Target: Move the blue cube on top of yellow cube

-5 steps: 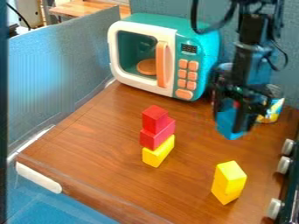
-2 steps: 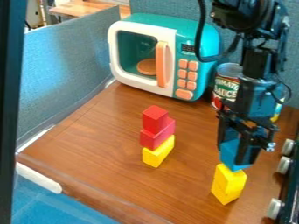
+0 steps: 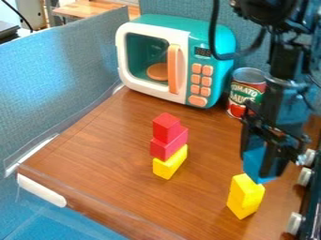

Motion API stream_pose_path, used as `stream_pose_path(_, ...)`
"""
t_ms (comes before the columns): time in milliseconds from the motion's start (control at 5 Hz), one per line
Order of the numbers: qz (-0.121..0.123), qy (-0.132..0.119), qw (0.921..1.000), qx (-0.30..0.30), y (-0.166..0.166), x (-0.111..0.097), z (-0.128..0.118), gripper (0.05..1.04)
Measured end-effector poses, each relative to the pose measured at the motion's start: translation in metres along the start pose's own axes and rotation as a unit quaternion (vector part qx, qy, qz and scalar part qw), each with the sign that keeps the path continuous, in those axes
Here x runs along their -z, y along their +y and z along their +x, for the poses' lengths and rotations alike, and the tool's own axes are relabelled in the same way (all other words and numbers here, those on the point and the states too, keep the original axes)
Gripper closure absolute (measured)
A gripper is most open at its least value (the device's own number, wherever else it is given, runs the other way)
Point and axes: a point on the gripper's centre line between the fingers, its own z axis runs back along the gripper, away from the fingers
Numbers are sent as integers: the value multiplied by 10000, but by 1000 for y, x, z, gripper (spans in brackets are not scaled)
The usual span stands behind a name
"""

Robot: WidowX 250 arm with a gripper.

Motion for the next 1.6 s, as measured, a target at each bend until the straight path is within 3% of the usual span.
stream_pose_path(600,2,138,9994,-321,16,9,-11,497)
stream_pose_path(800,-51,289,9989,-375,19,19,-13,497)
stream_pose_path(1600,88,260,9989,-389,12,20,-6,497)
